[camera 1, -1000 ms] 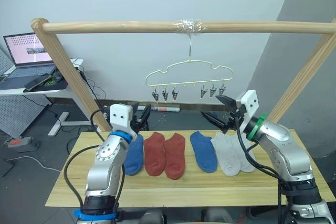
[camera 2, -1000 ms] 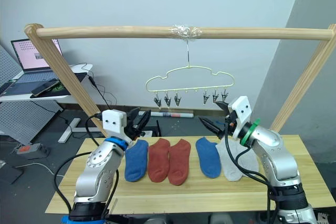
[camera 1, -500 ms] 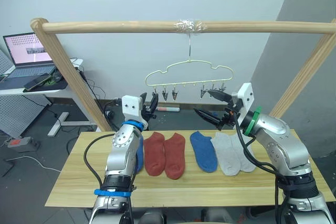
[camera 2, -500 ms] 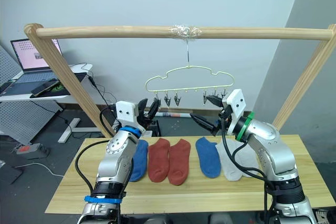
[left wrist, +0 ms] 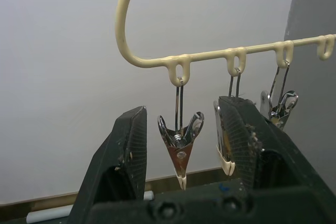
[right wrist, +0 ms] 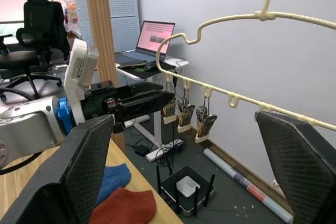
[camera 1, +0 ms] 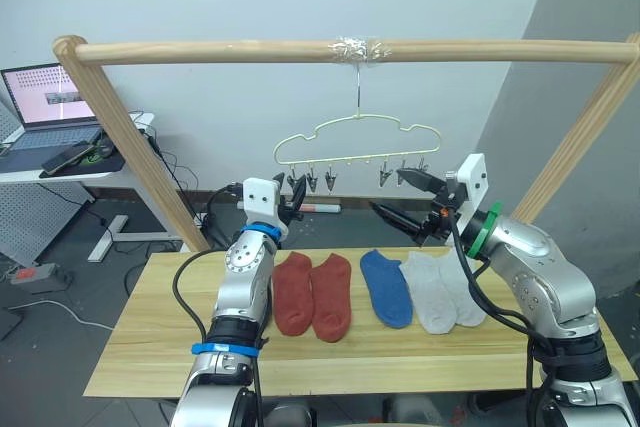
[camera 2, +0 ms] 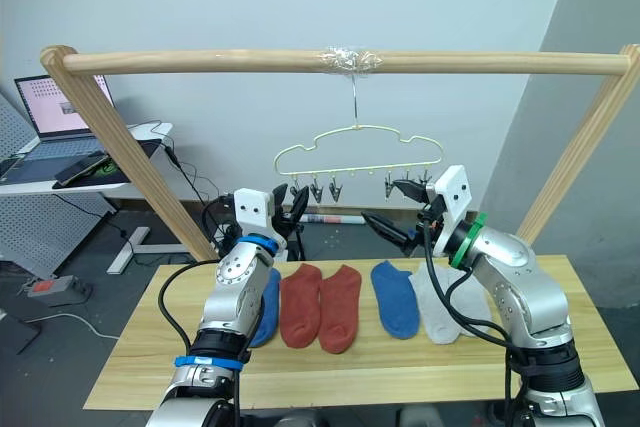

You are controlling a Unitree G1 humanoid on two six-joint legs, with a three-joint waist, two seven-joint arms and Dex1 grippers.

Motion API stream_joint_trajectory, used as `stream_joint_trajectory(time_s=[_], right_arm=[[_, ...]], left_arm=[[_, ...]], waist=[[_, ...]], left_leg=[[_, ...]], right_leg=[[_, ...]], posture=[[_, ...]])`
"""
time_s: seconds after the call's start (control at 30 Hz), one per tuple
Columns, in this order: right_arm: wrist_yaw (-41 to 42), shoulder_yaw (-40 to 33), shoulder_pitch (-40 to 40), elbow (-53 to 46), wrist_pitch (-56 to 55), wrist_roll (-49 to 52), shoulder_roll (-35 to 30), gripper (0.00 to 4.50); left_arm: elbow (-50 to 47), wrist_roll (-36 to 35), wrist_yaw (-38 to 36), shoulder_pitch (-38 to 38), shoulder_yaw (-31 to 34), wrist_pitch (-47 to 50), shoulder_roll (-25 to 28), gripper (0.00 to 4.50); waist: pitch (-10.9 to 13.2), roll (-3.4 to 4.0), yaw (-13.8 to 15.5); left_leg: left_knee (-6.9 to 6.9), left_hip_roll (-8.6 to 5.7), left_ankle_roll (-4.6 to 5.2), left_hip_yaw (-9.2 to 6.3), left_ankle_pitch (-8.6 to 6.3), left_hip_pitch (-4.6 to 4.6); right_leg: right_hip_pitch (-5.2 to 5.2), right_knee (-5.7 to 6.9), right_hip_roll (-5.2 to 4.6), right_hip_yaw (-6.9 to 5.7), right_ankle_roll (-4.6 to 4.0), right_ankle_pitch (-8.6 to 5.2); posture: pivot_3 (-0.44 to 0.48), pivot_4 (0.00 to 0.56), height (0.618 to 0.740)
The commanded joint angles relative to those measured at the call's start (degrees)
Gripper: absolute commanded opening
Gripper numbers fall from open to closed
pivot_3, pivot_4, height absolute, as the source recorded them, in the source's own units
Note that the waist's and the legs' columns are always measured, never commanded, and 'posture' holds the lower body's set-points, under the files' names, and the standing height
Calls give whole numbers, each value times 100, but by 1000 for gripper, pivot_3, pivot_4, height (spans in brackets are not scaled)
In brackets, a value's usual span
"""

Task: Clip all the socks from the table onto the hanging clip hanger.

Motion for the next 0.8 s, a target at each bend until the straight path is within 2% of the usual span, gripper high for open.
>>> stream_joint_trajectory(time_s=[0.03, 0.8], right_arm=[[-39, -148, -30, -236, 4, 111, -37, 4500], [-75, -138, 72, -454, 132, 190, -53, 4500]], left_arm=[[45, 60, 42, -229, 64, -205, 29, 2378], [423, 70, 127, -367, 88, -434, -18, 2378]], waist=[[0, 0, -10], [2, -3, -27]], left_leg=[[0, 0, 0, 0, 0, 0], [2, 0, 0, -1, 0, 0]], right_leg=[[0, 1, 0, -1, 0, 0], [1, 1, 0, 0, 3, 2]], posture=[[-138, 4, 740], [-153, 20, 740]])
